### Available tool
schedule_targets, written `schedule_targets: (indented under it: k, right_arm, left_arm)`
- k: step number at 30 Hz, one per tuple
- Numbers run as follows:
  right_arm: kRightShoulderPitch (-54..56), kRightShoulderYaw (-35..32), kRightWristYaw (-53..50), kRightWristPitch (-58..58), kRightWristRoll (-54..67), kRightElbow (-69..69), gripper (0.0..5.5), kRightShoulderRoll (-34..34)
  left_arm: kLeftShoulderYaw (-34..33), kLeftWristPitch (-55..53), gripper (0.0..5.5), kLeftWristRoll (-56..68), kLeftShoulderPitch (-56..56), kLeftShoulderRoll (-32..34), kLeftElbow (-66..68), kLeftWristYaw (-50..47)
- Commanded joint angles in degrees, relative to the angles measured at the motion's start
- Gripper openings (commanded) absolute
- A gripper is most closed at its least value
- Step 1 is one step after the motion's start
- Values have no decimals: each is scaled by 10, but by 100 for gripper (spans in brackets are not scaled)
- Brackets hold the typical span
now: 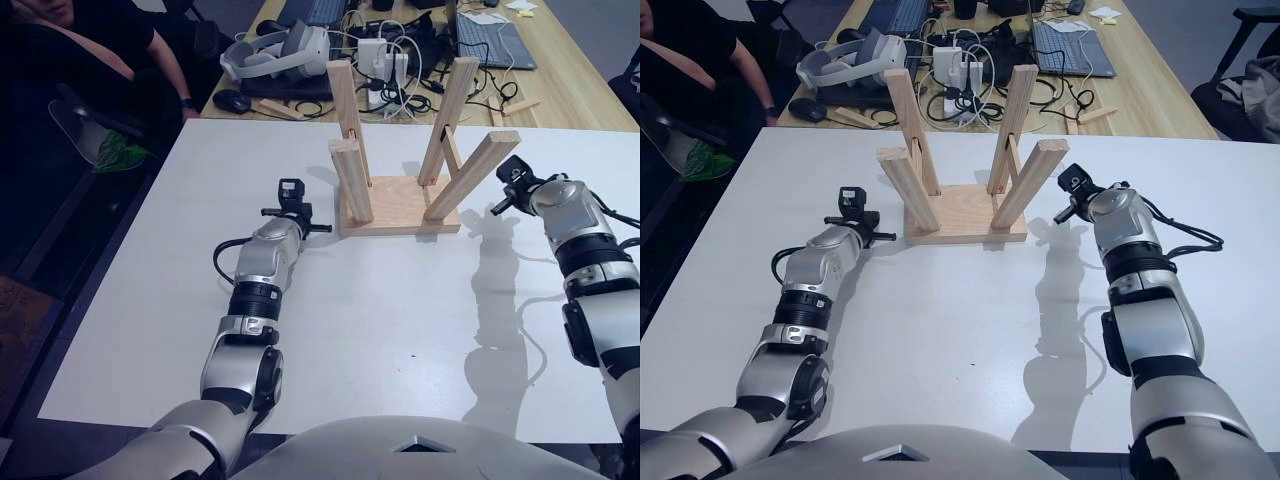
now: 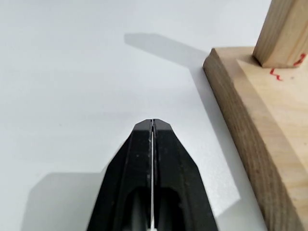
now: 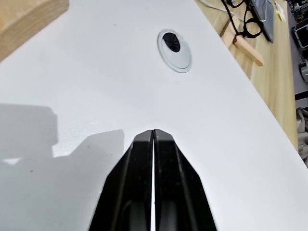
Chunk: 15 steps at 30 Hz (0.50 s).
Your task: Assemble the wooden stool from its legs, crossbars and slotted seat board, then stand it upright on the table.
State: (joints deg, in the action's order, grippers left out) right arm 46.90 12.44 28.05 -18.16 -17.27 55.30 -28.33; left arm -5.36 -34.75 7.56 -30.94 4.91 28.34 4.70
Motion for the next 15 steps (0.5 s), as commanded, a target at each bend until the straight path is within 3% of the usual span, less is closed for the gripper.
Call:
schedule_targets:
  k: [1,15]
  right_arm:
    - [15,14,26,-4,-2,30,0,22]
    - [44,46,140,20,3,95,0,75]
  left_arm:
    - [5,-31,3,12,-15,-10,8,19]
    - [22,-77,3,36,-21,-28,5,86]
